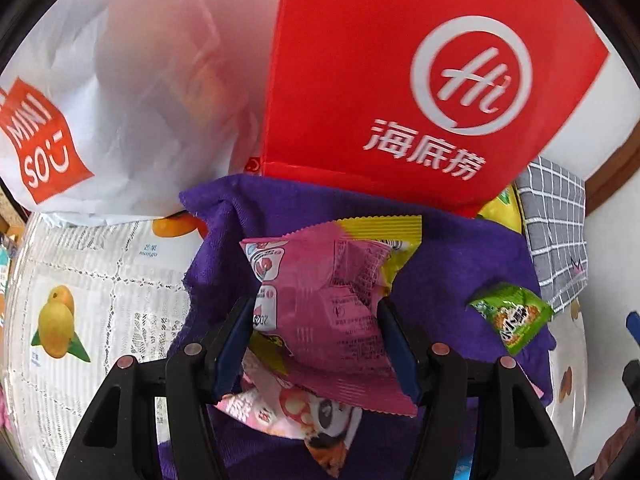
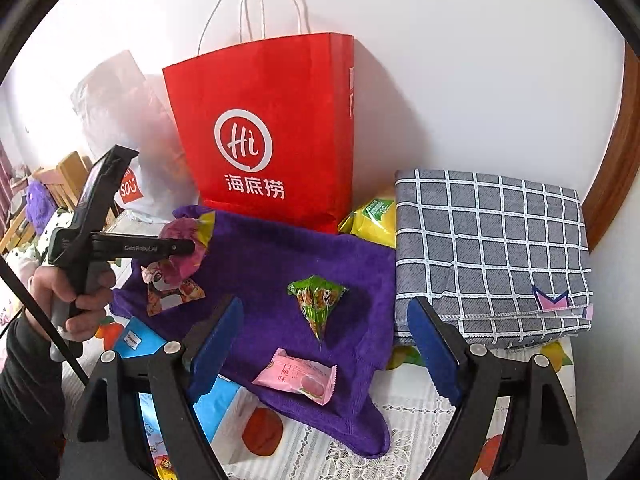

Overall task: Organize snacks
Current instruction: 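Open the right tool to drop the pastry packet while the left tool releases the pink-yellow bag, then withdraw both tools from the towel back toward the snack pile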

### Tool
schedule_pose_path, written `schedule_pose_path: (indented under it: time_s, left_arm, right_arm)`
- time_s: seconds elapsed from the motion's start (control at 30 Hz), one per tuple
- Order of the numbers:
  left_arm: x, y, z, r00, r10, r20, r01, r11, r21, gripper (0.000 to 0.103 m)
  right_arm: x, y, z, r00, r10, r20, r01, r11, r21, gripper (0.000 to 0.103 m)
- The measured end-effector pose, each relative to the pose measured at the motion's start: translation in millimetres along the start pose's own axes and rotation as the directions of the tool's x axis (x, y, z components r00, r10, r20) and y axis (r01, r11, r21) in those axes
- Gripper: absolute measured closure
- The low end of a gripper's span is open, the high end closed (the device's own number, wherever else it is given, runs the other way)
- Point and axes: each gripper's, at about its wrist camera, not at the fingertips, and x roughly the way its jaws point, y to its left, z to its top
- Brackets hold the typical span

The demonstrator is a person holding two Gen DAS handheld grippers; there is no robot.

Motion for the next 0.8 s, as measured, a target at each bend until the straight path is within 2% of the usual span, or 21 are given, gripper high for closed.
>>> schedule_pose_path:
  time_s: [0.13, 0.17, 0.2, 0.3, 0.5, 0.6, 0.67, 0.8]
  left_arm:
    - [-1, 6, 2, 1.0, -0.014, 0.01, 0.015, 1.0, -0.023, 0.04]
    - [-1, 7, 2, 1.0, -0.014, 0.006, 0.014, 1.0, -0.022, 0.032]
    - [-2, 7, 2, 1.0, -0.012, 0.002, 0.012, 1.0, -0.012, 0.029]
    - [-11, 4, -3, 1.0, -0.013, 0.026, 0.012, 1.0, 0.024, 0.028]
    - [-36, 7, -21, 0.999, -0.027, 0.046, 0.026, 1.0, 0.012, 0.028]
    - [-55, 8, -37, 0.997, -0.034, 0.068, 0.032, 0.999, 0.024, 0.028]
    - [-69, 8, -48, 0.995, -0.032, 0.09, 0.029, 0.999, 0.035, 0.028]
    - [-100, 6, -74, 0.989, -0.035, 0.146, 0.026, 0.998, 0.065, 0.028]
  right_arm:
    - [3, 0, -1, 1.0, 0.002, -0.011, -0.002, 1.0, 0.003, 0.019]
    - [4, 1, -2, 1.0, 0.003, -0.014, -0.003, 1.0, 0.004, 0.019]
    - [5, 2, -2, 1.0, 0.006, -0.015, -0.006, 1.0, 0.005, 0.019]
    - [4, 8, -3, 1.0, 0.021, -0.019, -0.021, 1.0, 0.011, 0.019]
    - [-13, 26, -8, 1.0, 0.016, 0.011, -0.016, 1.0, -0.009, 0.02]
    - [-22, 33, -14, 0.999, 0.036, 0.018, -0.037, 0.999, 0.02, 0.023]
    - [-27, 38, -21, 0.999, 0.05, 0.007, -0.051, 0.997, 0.051, 0.028]
    - [-42, 50, -41, 0.997, 0.071, 0.02, -0.073, 0.993, 0.089, 0.029]
